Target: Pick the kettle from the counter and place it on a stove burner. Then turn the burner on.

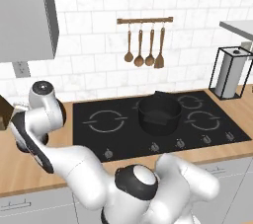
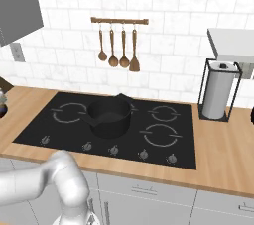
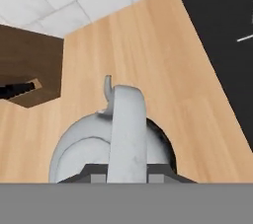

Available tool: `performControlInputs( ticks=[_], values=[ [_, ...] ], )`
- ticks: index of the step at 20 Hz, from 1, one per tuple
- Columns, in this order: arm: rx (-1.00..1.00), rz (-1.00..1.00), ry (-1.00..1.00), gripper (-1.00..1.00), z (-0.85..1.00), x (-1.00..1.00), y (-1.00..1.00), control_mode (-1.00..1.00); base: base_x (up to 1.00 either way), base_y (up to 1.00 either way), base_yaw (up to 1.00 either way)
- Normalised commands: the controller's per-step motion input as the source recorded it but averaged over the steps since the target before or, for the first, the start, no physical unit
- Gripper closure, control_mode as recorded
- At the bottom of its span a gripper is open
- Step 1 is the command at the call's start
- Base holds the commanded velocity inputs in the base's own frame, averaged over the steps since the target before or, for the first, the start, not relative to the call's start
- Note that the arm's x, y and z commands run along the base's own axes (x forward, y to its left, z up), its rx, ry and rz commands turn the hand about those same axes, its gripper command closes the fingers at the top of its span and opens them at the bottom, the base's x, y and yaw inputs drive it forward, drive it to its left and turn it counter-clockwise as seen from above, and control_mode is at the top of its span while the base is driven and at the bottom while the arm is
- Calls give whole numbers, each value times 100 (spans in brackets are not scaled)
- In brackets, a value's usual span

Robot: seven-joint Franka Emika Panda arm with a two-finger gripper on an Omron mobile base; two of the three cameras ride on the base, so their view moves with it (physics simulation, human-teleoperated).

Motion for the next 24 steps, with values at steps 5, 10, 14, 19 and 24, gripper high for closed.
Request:
performControlInputs(
  ticks=[5, 10, 14, 19, 24],
  values=[
    [8, -25, -18, 100, 49, -1, -100, -100, 0, 0, 0],
    [3, -31, -12, 100, 32, 16, -100, -100, 0, 0, 0],
    [6, -35, -4, 100, 37, 62, -100, -100, 0, 0, 0],
    [6, -31, 1, 100, 24, 81, -93, -100, 0, 0, 0],
    [0, -1, 11, 100, -6, 64, -41, -100, 0, 0, 0]
  ],
)
